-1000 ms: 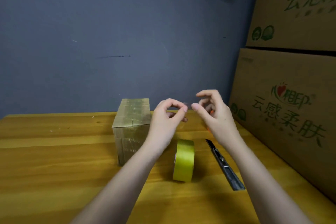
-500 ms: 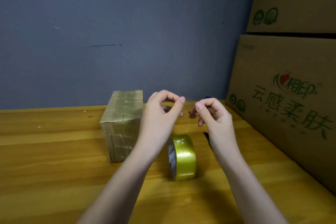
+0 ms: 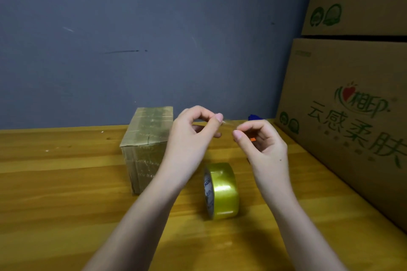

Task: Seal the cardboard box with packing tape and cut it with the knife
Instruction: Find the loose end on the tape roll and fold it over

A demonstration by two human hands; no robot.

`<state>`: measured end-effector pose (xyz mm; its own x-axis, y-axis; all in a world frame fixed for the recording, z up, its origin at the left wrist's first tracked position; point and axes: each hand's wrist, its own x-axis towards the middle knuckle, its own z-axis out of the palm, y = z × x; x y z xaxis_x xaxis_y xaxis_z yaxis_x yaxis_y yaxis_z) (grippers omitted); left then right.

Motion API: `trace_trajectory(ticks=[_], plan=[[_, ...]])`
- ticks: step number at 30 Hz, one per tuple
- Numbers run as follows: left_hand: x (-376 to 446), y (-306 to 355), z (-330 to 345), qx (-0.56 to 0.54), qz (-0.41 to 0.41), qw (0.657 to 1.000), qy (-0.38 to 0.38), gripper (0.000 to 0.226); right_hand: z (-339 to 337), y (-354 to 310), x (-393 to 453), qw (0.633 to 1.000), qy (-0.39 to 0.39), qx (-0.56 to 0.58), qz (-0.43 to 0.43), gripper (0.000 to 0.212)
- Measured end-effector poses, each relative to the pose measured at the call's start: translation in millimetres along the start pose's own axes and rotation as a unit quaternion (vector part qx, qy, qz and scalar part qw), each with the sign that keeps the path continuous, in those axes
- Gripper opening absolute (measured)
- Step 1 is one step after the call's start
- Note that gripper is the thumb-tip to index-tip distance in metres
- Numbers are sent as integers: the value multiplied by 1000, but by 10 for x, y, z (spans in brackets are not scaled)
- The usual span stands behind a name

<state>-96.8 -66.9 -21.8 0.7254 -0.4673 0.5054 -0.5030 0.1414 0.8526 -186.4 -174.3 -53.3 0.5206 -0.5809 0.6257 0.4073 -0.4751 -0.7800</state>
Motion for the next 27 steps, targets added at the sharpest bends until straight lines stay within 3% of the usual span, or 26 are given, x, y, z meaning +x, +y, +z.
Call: trace_trajectory(ticks=[5, 10, 16, 19, 22, 27], plan=[[-17, -6, 45, -33, -1, 999, 10, 16, -3, -19, -29, 1000, 5, 1, -1, 7], [-10, -34, 54, -33, 13, 998, 44, 20, 6, -47, -37, 996, 23, 84, 3, 36], [18, -48, 44, -3, -28, 999, 30, 23, 14, -59, -57, 999, -2, 34, -42, 18], [23, -65, 13, 70, -24, 997, 24, 28, 8, -53, -54, 998, -8, 28, -47, 11], [9, -60, 0, 116, -16, 993, 25, 26, 1, -37, -66, 997, -24, -17, -74, 16], [-3, 35, 6, -27, -103, 994, -24, 30, 12, -65, -95, 993, -15, -59, -103, 21]])
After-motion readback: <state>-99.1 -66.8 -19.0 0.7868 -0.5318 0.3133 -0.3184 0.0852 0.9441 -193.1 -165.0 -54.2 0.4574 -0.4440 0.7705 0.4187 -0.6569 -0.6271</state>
